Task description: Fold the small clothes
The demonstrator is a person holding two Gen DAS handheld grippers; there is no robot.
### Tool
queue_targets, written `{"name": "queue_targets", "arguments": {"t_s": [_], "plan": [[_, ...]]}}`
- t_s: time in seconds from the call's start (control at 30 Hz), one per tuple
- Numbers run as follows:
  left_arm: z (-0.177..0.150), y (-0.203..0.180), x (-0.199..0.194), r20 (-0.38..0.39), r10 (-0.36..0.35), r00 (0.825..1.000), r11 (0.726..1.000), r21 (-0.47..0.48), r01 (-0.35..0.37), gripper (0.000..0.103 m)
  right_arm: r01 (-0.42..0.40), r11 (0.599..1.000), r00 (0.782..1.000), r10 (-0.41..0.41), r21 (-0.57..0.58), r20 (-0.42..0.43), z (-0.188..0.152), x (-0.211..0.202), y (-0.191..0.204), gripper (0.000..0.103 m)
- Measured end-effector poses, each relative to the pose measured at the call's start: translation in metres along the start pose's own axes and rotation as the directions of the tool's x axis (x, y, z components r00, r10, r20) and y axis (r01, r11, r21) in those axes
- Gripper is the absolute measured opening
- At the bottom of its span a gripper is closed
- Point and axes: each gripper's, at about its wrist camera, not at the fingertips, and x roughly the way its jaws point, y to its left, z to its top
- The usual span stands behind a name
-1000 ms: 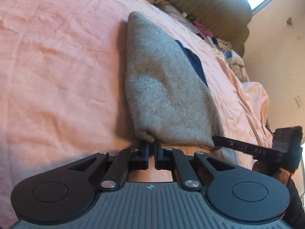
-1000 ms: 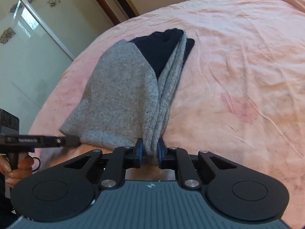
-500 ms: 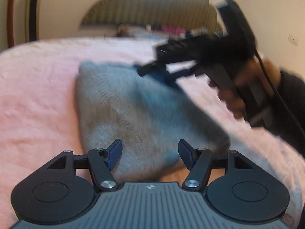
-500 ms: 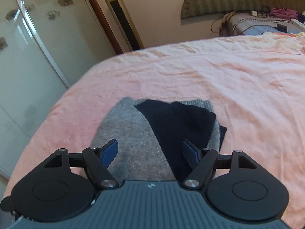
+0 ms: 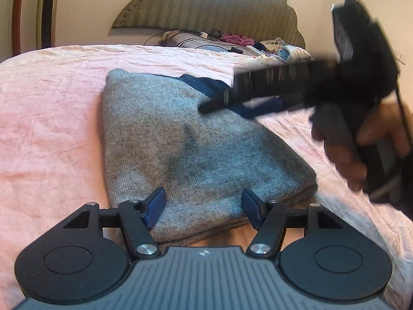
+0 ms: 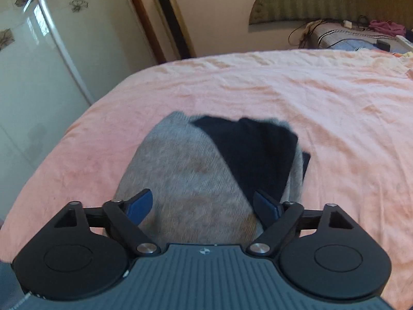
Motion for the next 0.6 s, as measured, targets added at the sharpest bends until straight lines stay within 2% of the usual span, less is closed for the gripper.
{"name": "queue_targets", "arguments": {"t_s": [0.1,0.17,0.23,0.3,0.37,0.43,0.47,0.5,0.53,0.57,0.6], "plan": [[0.0,0.0,0.0,-0.002,0.002,1.0,1.0,0.002,-0.002,0.064,0.02,0.992,0.997,-0.011,-0.125,0.07,-0.018,0.006,-0.002,0.087],[-0.001,0.0,-0.001,-0.004,0.002,1.0,1.0,-0.004,-0.002,0.064,0.052,0.992,0.998,-0.047,-0.118,0.047,-0.013,0.002,0.007,0.087],[0.0,0.001,-0.002,-0.003,0.002,1.0,1.0,-0.013,-0.002,0.064,0.099,0.991,0.994,-0.095,-0.085,0.054,-0.008,-0.01,0.017,0.081],[-0.001,0.001,-0.001,0.0,0.005,1.0,1.0,-0.015,-0.005,0.064,0.069,0.995,0.994,-0.062,-0.077,0.091,-0.011,-0.024,0.023,0.081],[-0.001,-0.001,-0.001,0.002,0.011,1.0,1.0,-0.009,-0.011,0.064,0.049,0.997,0.996,-0.044,-0.064,0.079,-0.02,-0.025,0.021,0.086],[-0.001,-0.003,-0.001,0.001,0.015,1.0,1.0,0.002,-0.015,0.064,0.119,0.991,0.993,-0.118,-0.067,0.024,-0.035,-0.006,0.005,0.092],[-0.001,-0.004,-0.001,0.001,0.015,1.0,1.0,0.008,-0.015,0.064,0.11,0.99,0.993,-0.104,-0.089,0.064,-0.042,-0.005,-0.001,0.096],[-0.001,-0.004,-0.003,0.004,0.019,1.0,1.0,0.014,-0.019,0.064,0.096,0.992,0.994,-0.09,-0.08,0.065,-0.044,-0.007,-0.004,0.096],[-0.002,-0.006,-0.008,0.012,0.033,0.999,0.999,0.015,-0.033,0.064,0.118,0.992,0.992,-0.117,-0.031,0.035,-0.041,-0.01,-0.005,0.096],[-0.003,-0.008,-0.015,0.031,0.051,0.998,0.999,0.01,-0.051,0.064,0.115,0.993,0.993,-0.115,0.015,0.019,-0.04,-0.017,-0.007,0.09],[-0.006,-0.008,-0.025,0.057,0.06,0.997,0.998,0.004,-0.061,0.065,0.088,0.996,0.995,-0.089,0.035,0.042,-0.042,-0.029,-0.007,0.081]]}}
